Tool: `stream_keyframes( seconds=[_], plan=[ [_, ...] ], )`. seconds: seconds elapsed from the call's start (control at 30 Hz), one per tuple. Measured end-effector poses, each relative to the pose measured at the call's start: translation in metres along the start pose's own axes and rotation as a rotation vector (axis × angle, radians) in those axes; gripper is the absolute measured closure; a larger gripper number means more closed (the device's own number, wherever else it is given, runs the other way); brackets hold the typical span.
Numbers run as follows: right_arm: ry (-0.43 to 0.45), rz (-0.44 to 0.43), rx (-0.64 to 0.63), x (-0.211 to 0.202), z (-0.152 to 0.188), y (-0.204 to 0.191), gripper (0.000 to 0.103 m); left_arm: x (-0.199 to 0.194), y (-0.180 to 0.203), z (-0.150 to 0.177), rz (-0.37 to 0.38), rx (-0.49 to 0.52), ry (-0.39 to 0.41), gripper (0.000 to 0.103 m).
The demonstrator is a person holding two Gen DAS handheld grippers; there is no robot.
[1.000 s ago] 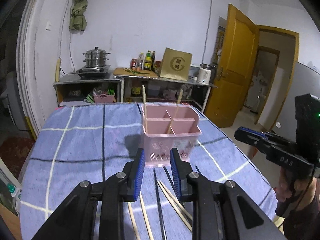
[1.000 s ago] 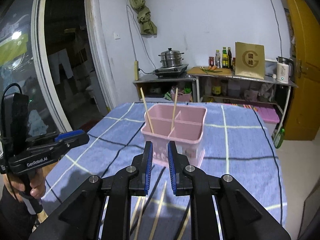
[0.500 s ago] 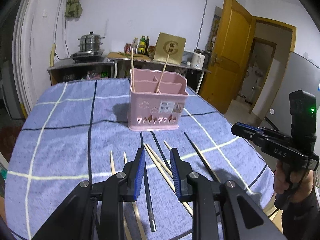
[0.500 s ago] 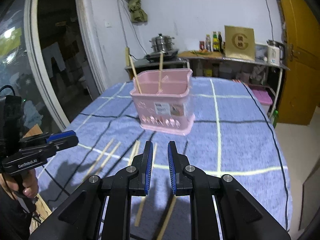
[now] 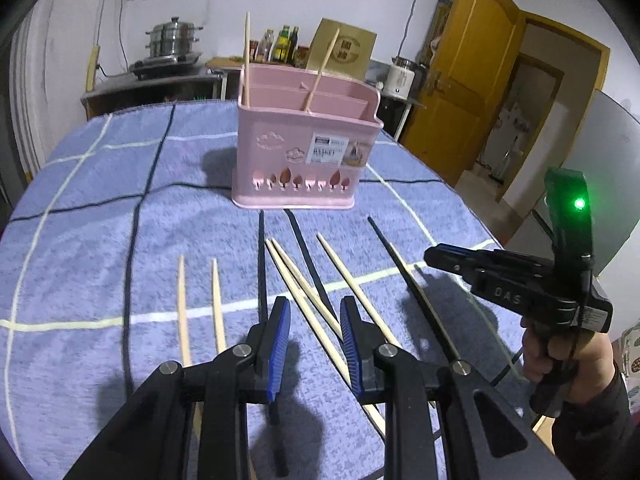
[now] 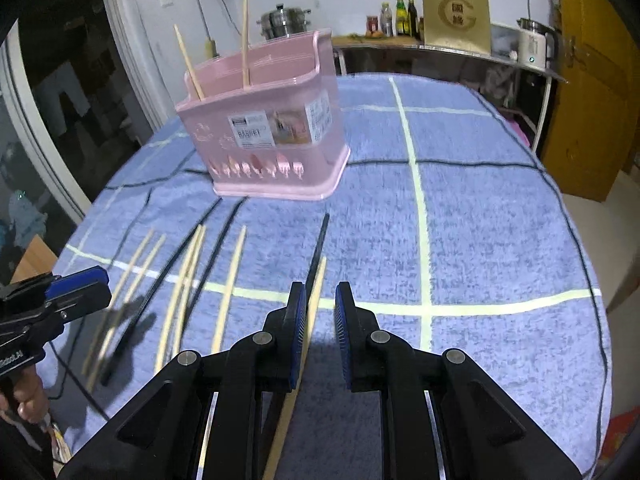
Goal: Organize utensils
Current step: 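Lower the left tool onto a bamboo chopstick and close while the right tool grasps another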
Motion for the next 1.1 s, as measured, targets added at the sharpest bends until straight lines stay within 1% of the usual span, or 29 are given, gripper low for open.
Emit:
stream_keyframes(
  seconds=[0.07,0.23,0.5,0.73,0.83,0.93,0.97,1.03,1.1],
  plan=[
    [-0.025,-0.006,-0.009,0.006,0.006,-0.002,0.087,0.006,-0.001,0.002,0.003,-0.003,-0.01,0.078],
    [-0.052,-0.004,-0.023,0.013,0.015,-0.005,0.087,0.015,-0.003,0.005,0.002,-0.009,-0.026,0.078],
    [-0.062,0.02,-0.032,0.013,0.015,-0.005,0.087,0.016,-0.004,0.004,0.004,-0.012,-0.029,0.078],
    [-0.078,0.051,-0.056,0.009,0.023,-0.007,0.087,0.017,-0.005,0.005,0.007,-0.018,-0.034,0.078],
    [-0.082,0.031,-0.048,0.005,0.028,-0.009,0.087,0.018,-0.005,0.005,0.005,-0.02,-0.035,0.078],
    [-0.087,0.024,-0.066,0.004,0.03,-0.014,0.087,0.019,-0.005,0.005,0.006,-0.024,-0.037,0.078],
    [-0.105,0.022,-0.07,0.007,0.032,-0.016,0.087,0.019,-0.004,0.006,0.007,-0.025,-0.037,0.078],
    [-0.098,0.045,-0.095,0.01,0.028,-0.018,0.087,0.021,-0.004,0.006,0.007,-0.027,-0.042,0.078],
    [-0.097,0.051,-0.089,0.014,0.024,-0.017,0.087,0.022,-0.004,0.006,0.009,-0.03,-0.046,0.078]
  ],
)
Point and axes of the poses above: each gripper's, at about its wrist camera, not at the fingertips, and x roughly the way its jaws point, y to its right, z to its underside, the point moved 9 cm from there along x, roughly the way its jaws point, and after that the axes turned 5 degrees about -x, right-handed, at the moved point
